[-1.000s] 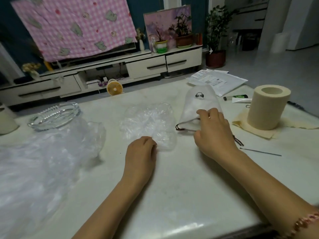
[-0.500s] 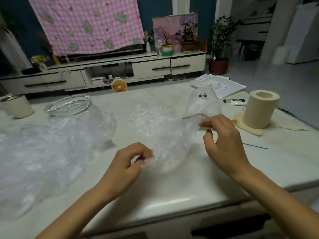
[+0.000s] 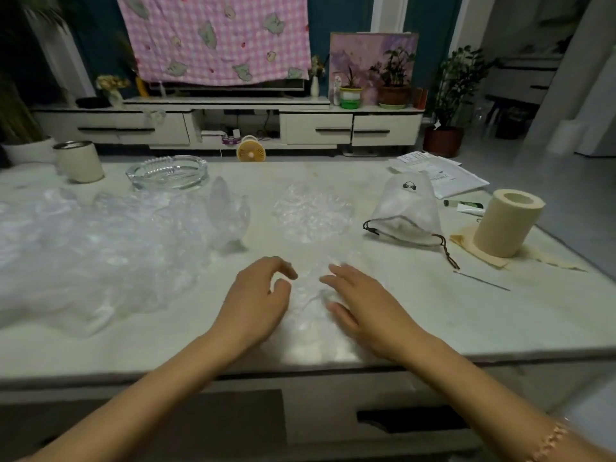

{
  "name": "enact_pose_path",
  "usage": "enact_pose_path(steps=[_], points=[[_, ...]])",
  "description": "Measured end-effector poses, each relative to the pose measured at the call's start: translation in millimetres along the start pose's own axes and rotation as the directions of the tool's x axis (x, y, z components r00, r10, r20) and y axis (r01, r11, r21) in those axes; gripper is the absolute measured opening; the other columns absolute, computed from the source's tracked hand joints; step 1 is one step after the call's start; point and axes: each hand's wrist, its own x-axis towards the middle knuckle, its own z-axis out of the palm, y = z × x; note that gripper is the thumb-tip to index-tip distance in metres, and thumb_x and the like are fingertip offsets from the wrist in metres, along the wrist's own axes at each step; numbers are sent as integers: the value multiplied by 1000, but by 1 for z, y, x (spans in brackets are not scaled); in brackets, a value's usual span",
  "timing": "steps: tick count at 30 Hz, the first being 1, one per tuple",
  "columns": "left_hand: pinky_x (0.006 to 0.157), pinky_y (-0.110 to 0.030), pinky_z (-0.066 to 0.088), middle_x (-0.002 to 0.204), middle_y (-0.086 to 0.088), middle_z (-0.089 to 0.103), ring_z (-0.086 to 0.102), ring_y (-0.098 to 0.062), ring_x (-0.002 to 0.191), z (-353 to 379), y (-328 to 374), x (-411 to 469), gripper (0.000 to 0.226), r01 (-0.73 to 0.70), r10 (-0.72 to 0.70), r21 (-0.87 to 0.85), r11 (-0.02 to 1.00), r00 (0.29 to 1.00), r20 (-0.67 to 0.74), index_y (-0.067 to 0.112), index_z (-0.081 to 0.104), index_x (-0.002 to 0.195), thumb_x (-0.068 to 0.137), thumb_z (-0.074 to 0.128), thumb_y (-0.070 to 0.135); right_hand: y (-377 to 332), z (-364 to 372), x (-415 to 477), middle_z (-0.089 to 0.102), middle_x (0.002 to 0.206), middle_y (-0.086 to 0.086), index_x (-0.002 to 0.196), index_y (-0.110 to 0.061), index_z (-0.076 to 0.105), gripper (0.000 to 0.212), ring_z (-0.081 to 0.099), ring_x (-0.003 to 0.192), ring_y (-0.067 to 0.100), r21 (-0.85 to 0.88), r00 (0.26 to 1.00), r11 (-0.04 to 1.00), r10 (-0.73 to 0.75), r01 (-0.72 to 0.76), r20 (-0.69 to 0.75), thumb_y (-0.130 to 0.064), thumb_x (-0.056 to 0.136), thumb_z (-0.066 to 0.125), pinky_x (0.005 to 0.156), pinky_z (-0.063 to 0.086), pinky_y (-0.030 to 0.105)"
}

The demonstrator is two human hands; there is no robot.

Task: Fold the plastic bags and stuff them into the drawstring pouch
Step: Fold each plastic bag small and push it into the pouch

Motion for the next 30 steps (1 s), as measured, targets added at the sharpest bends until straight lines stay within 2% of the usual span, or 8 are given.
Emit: enact_pose_path(steps=[3, 8, 11, 14, 18, 21, 25, 30], points=[[116, -28, 4, 159, -1, 8, 4, -15, 145, 30, 1, -11, 60, -81, 6, 283, 956, 966, 258, 21, 18, 149, 97, 27, 50, 8, 13, -3, -1, 160, 3, 151, -27, 11, 84, -5, 147, 18, -148, 974, 987, 99, -69, 202, -71, 80, 0, 116, -6, 32], [115, -41, -15, 155, -7, -24, -24, -22, 142, 38, -23, -15, 128, -142, -93, 504, 852, 906, 413, 26, -14, 149, 38, -27, 90, 4, 10, -10, -13, 158, -2, 150, -34, -4, 92, -13, 145, 16, -178, 951, 979, 149, -103, 272, -76, 69, -9, 114, -12, 34], [115, -41, -17, 154, -7, -27, -27, -22, 141, 36, -25, -14, 134, -145, -99, 494, 857, 895, 435, 28, -15, 148, 32, -23, 94, 13, 4, -8, 37, 149, 5, 142, -18, 39, 61, 33, 137, 27, -156, 992, 981, 125, -119, 30, -54, 95, 23, 109, 25, 35], [115, -41, -17, 154, -6, -27, -28, -21, 140, 35, -25, -14, 132, -157, -92, 479, 864, 885, 455, 28, -15, 148, 35, -19, 95, 22, 0, -3, 64, 111, 14, 107, -6, 65, 31, 61, 100, 35, -156, 950, 981, 60, -112, -305, -21, 84, 49, 85, 49, 38], [113, -38, -17, 157, 0, -17, -22, -15, 142, 37, -22, -14, 115, -236, 56, 502, 832, 936, 347, 28, -3, 150, 52, -27, 84, 21, 3, 16, 21, 156, 3, 146, -17, 33, 54, 14, 145, 20, -105, 1000, 994, -28, 28, 0, -38, 97, 23, 115, 6, 26], [111, -32, -20, 157, 4, -16, -28, -5, 135, 43, -20, -1, 105, -277, 121, 476, 835, 935, 333, 30, -5, 150, 59, -33, 74, 24, 7, 29, -4, 159, -6, 151, -28, 6, 52, -11, 145, 10, -131, 977, 991, 15, 13, 211, -41, 102, 18, 117, -11, 28], [113, -36, -19, 156, 5, -20, -26, -12, 140, 49, -26, 11, 89, -212, 19, 454, 865, 919, 393, 30, -12, 149, 71, -13, 73, 23, 12, 28, -8, 159, -8, 151, -31, 3, 53, -14, 145, 10, -129, 945, 990, 87, -47, 317, -44, 102, 18, 117, -12, 35], [113, -36, -17, 156, 4, -21, -22, -14, 142, 49, -34, 9, 119, -192, -16, 454, 870, 909, 416, 32, -12, 148, 43, -32, 84, 30, 8, 23, 4, 159, -12, 150, -33, 15, 53, -2, 145, 5, -105, 960, 990, 118, -94, 254, -48, 100, 20, 117, -5, 29]])
